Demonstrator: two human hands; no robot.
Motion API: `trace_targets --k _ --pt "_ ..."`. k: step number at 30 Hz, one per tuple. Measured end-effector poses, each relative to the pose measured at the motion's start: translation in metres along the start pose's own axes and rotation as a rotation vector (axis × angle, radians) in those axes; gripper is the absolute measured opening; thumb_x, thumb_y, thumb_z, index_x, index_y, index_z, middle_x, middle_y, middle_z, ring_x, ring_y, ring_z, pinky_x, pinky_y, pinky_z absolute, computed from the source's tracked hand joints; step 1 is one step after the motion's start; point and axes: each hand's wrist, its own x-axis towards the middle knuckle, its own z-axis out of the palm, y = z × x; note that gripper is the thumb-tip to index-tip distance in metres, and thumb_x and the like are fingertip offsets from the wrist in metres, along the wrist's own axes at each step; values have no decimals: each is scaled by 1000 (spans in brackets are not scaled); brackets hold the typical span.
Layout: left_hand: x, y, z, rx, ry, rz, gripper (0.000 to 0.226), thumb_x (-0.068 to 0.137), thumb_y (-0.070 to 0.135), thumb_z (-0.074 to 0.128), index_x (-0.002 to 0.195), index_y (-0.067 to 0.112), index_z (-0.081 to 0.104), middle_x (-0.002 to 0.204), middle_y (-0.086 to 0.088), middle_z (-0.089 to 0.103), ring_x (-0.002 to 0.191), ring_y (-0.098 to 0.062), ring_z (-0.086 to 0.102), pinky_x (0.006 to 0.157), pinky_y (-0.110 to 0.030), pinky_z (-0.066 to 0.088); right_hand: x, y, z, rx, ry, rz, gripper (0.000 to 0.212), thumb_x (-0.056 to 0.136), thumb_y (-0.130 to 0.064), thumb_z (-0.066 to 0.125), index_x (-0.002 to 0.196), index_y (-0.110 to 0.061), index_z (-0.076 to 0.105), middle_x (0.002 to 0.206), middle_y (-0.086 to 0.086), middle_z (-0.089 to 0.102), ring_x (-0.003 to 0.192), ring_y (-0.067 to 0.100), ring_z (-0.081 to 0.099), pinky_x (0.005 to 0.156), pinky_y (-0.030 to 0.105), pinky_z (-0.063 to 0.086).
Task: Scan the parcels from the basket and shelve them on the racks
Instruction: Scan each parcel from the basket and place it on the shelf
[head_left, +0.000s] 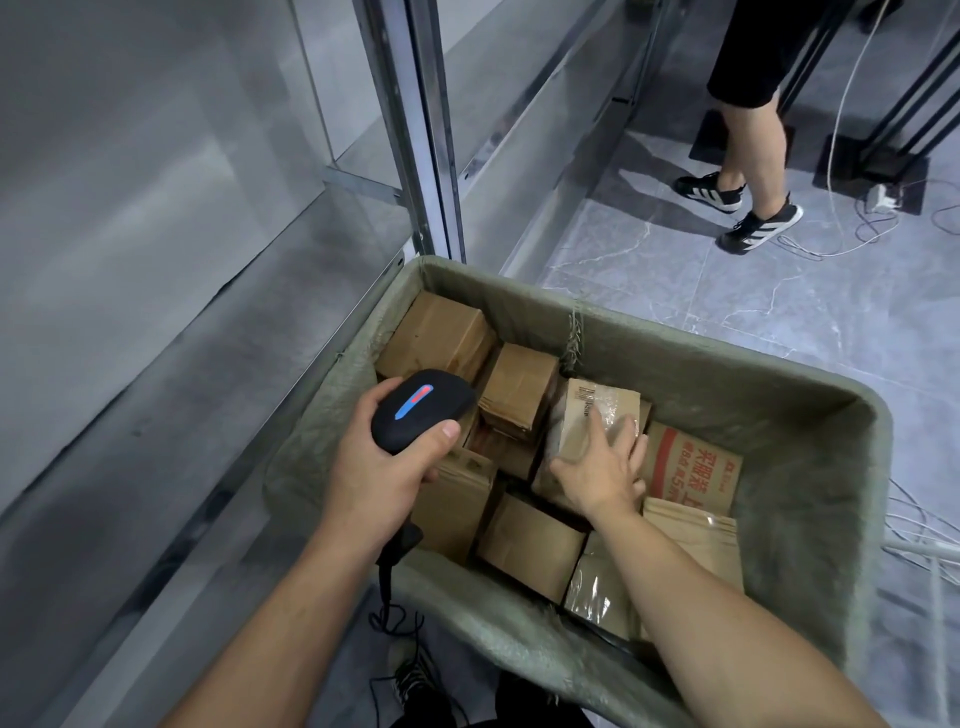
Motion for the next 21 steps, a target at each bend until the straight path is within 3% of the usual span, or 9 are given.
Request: trace_targets --k 6,9,11,13,16,21 --pt "0 1 7 -25 -22 -3 55 64 40 80 114 45 59 99 -2 73 62 -12 67 58 -23 53 0 28 -12 450 -69 -73 91 85 -32 76 159 -37 22 165 -2 19 151 19 23 119 38 24" --pt "0 1 11 -28 -37 4 62 57 50 82 115 47 58 102 -3 73 68 -13 68 59 -23 53 0 40 -9 566 -127 -43 94 83 -25 71 158 -45 17 160 -9 34 143 16 38 115 38 36" --pt "-1 1 14 -29 -38 14 58 62 43 82 114 46 58 103 -4 73 69 -13 68 59 -22 53 1 45 -7 616 -159 -6 96 83 -20 68 158 -47 14 154 -10 44 133 16 50 107 35 43" --pt "-2 3 18 -32 -35 16 53 65 37 80 113 45 58 103 -3 73 69 -13 68 57 -21 52 6 50 -4 663 -185 10 99 74 -30 70 156 -49 17 143 -11 57 123 15 59 109 39 46" --pt "-6 3 21 -32 -33 9 53 65 36 80 113 44 59 104 0 73 70 -14 67 57 -20 52 16 59 4 765 -221 16 100 67 -44 75 152 -50 24 129 -14 67 118 14 64 110 47 46" --pt "-12 1 20 -28 -24 2 57 64 39 82 116 43 59 106 -5 72 74 -16 68 57 -20 52 19 57 4 809 -209 51 87 91 -23 71 155 -48 17 132 -10 65 119 17 63 111 47 45"
